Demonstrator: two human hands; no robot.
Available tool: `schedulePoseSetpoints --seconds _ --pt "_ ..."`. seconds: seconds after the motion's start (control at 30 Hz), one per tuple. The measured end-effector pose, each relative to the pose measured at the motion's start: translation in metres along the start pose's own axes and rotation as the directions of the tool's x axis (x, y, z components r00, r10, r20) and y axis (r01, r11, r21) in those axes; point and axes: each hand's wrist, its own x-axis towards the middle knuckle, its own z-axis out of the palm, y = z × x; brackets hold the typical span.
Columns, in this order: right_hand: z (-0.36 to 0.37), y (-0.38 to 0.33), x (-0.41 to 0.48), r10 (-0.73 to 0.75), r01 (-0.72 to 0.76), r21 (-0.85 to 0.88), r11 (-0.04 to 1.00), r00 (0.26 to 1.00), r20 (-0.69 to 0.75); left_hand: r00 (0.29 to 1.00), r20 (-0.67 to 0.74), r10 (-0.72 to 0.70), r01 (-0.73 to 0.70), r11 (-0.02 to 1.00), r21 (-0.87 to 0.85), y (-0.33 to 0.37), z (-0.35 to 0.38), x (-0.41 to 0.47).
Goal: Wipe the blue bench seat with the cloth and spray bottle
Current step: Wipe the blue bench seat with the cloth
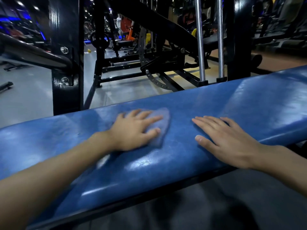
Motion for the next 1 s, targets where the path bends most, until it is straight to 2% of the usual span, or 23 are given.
schedulePoseSetpoints --seconds 0.07,0.13,0.2,0.27,0.37,0.47,0.6,0.7,0.83,0.93,1.0 --pt "-0.001 -0.001 0.002 0.039 -0.038 0.066 0.997 0.999 -0.017 0.980 -0.033 0.195 -0.195 0.981 0.025 0.035 0.004 -0.017" --pt "-0.003 -0.006 0.002 0.099 -0.094 0.146 0.985 0.995 -0.028 0.942 -0.087 0.325 -0.326 0.945 0.012 0.050 0.007 -0.029" --pt "-0.006 -0.017 0.002 0.126 -0.118 0.159 0.980 0.991 -0.045 0.923 -0.117 0.366 -0.370 0.929 -0.005 0.044 0.007 -0.030" --pt "-0.007 -0.030 0.001 0.098 -0.091 0.139 0.986 0.994 -0.047 0.929 -0.111 0.352 -0.355 0.935 -0.003 0.030 0.005 -0.022" --pt "-0.003 -0.051 0.002 0.056 -0.054 0.104 0.993 0.998 -0.011 0.970 -0.078 0.231 -0.235 0.971 -0.045 -0.013 0.006 -0.003" --pt "0.003 -0.058 0.003 0.051 -0.051 -0.009 0.999 0.999 -0.007 0.998 -0.059 0.032 -0.039 0.993 -0.113 -0.080 0.011 0.018" --pt "0.005 -0.059 0.003 0.060 -0.061 -0.021 0.998 0.998 -0.020 0.948 0.007 -0.317 0.316 0.941 -0.120 -0.159 0.011 0.022" --pt "0.005 -0.059 0.005 0.061 -0.062 -0.034 0.998 0.998 -0.027 0.936 -0.001 -0.352 0.351 0.932 -0.089 -0.159 0.013 0.021" --pt "0.005 -0.059 0.005 0.051 -0.052 -0.029 0.998 0.998 -0.036 0.972 -0.001 -0.234 0.233 0.970 -0.062 -0.108 0.010 0.007" --pt "0.006 -0.059 0.005 0.060 -0.060 -0.002 0.998 0.997 -0.043 0.999 -0.029 0.017 -0.016 1.000 0.006 -0.045 0.007 -0.019" --pt "0.005 -0.058 0.006 0.077 -0.072 0.068 0.995 0.995 -0.068 0.970 -0.092 0.223 -0.223 0.975 0.012 -0.002 0.008 -0.041"
